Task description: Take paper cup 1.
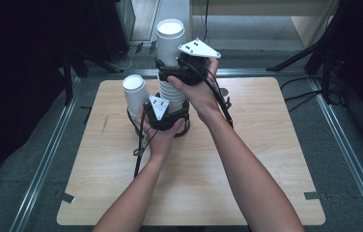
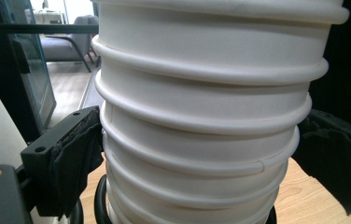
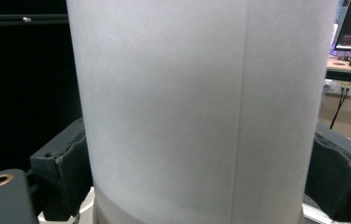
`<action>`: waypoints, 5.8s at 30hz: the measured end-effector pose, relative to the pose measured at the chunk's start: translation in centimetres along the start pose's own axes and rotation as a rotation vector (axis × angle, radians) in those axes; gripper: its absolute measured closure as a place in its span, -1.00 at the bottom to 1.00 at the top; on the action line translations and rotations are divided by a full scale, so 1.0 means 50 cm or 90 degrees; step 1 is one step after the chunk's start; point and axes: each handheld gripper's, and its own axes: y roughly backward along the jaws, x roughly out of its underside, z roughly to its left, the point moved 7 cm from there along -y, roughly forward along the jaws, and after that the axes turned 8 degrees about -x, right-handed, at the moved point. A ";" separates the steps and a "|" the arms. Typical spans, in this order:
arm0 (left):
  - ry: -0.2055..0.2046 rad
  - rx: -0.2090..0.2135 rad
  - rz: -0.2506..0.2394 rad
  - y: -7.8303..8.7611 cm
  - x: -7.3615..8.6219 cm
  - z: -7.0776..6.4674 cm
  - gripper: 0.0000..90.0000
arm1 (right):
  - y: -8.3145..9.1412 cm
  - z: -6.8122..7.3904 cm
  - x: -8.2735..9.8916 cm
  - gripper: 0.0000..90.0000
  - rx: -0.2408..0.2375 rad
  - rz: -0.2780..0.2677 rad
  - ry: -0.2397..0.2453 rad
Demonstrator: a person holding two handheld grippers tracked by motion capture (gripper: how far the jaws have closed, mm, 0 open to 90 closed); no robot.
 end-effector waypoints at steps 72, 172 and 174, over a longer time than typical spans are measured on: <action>0.010 0.010 -0.002 0.005 0.001 0.004 -0.90 | 0.009 0.006 -0.028 -0.68 0.026 -0.041 0.003; -0.005 0.091 0.030 0.164 0.080 0.064 -1.00 | 0.243 -0.083 -0.028 -0.65 0.147 -0.139 0.034; -0.011 0.091 0.041 0.168 0.092 0.064 -1.00 | 0.243 -0.083 -0.015 -0.65 0.149 -0.133 0.039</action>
